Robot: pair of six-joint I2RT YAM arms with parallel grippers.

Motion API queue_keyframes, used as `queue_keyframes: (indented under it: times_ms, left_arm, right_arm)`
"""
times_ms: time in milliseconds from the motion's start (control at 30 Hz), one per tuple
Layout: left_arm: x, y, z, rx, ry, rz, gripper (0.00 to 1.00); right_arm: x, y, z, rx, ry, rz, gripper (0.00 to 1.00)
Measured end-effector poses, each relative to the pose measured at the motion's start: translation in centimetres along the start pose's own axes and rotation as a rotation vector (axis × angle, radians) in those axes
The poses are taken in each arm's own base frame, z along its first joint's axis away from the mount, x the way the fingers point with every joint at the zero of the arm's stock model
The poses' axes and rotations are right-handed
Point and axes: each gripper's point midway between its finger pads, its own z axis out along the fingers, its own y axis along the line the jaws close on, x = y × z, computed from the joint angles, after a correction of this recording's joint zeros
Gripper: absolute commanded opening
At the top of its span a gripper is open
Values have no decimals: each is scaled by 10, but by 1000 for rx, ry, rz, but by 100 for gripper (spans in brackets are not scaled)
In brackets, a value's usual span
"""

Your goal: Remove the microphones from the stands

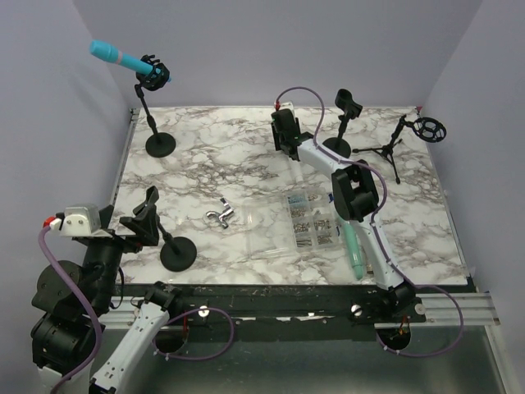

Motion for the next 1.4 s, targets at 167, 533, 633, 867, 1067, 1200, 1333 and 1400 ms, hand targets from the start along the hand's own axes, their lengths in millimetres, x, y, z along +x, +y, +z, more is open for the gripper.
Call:
queue_keyframes:
  times_ms: [167, 533, 633, 867, 1067, 1200, 1333, 1400]
  left_arm:
    - [2, -3, 1, 14, 10, -1, 98]
    - [20, -15, 9, 69, 104, 18, 98]
    - [21, -18, 10, 80, 113, 18, 98]
    - [20, -17, 8, 81, 107, 16, 98]
    - [13, -17, 4, 86, 82, 10, 99]
    - [5, -17, -1, 90, 57, 4, 99]
    - [-2, -17, -6, 93, 34, -1, 99]
    - [-4, -16, -8, 94, 22, -4, 99]
  right_arm:
    - [0, 2, 0, -10, 1, 8, 64]
    - [-1, 10, -4, -58, 12, 32, 92]
    - [-1, 12, -12, -79, 33, 43, 99]
    - [-41, 2, -72, -112, 7, 139, 100]
    - [-99, 15, -172, -318, -112, 363, 100]
    - [-123, 69, -244, -654, -157, 541, 100]
    - [-124, 141, -311, -1012, -88, 661, 100]
    - [-121, 170, -341, -1145, -40, 680, 100]
